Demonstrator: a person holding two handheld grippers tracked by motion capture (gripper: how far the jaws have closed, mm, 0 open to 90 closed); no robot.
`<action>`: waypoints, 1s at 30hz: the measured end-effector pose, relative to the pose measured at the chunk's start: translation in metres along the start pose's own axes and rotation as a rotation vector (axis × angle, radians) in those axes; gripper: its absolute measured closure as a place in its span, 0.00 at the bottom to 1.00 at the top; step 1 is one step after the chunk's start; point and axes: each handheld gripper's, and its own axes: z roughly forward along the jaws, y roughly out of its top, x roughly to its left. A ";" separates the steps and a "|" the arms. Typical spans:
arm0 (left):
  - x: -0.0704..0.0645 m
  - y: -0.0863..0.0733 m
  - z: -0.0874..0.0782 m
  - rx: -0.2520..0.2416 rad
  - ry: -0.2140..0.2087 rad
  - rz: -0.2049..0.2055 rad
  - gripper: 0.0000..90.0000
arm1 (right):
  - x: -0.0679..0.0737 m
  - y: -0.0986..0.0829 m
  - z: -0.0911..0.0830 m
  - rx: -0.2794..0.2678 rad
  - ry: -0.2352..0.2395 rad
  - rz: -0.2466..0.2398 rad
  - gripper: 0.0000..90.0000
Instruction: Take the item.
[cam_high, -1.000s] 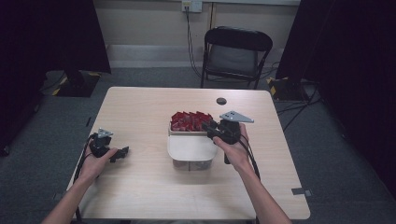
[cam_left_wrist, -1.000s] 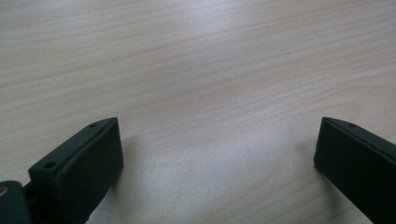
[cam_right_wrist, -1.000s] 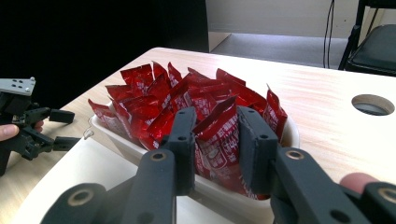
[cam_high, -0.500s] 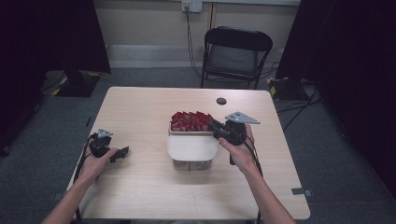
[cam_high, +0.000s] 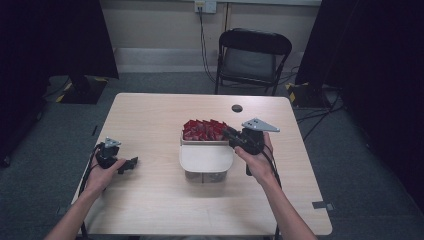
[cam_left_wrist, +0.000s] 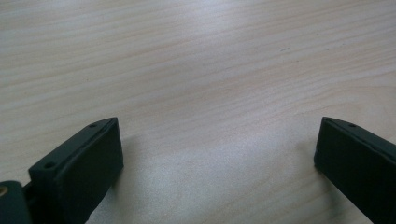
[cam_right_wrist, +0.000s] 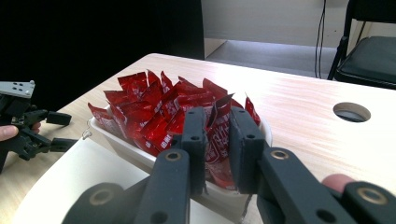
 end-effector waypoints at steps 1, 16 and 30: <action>0.000 0.000 0.000 0.000 0.000 0.000 0.01 | 0.000 0.000 0.000 0.000 -0.001 -0.001 0.88; 0.000 0.000 0.000 0.000 0.000 0.000 0.01 | 0.001 0.005 -0.002 -0.020 -0.006 0.003 0.95; 0.000 0.000 0.000 0.000 0.000 0.001 0.01 | 0.001 0.011 -0.002 -0.041 0.010 0.016 0.95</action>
